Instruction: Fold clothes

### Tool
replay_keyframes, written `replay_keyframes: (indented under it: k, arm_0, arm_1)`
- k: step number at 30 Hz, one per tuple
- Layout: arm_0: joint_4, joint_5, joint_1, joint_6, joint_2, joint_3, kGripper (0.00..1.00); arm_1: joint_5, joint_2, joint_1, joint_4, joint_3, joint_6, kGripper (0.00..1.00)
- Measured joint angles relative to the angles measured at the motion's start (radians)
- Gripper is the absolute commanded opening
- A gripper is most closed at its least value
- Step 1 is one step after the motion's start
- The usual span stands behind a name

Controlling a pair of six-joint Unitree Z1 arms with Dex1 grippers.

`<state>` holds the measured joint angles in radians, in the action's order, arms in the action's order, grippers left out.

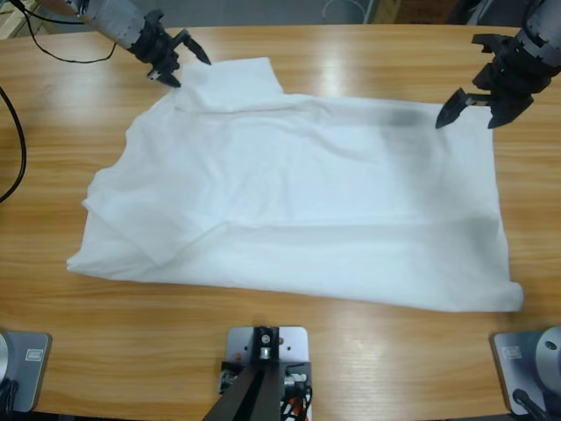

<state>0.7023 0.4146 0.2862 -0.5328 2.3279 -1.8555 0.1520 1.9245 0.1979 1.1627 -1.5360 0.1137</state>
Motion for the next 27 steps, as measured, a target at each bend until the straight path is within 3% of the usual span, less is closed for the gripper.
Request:
replay_keyframes:
  k: [15, 27]
  arm_0:
    - [0.090, -0.030, 0.002, -0.002, 0.001, -0.002, 0.904]
    - [0.095, -0.030, 0.025, -0.036, 0.066, -0.139, 0.904]
  arm_1:
    - [0.002, 0.001, 0.000, -0.024, 0.018, 0.000, 0.982]
    - [0.002, 0.001, 0.000, -0.027, 0.019, 0.000, 0.982]
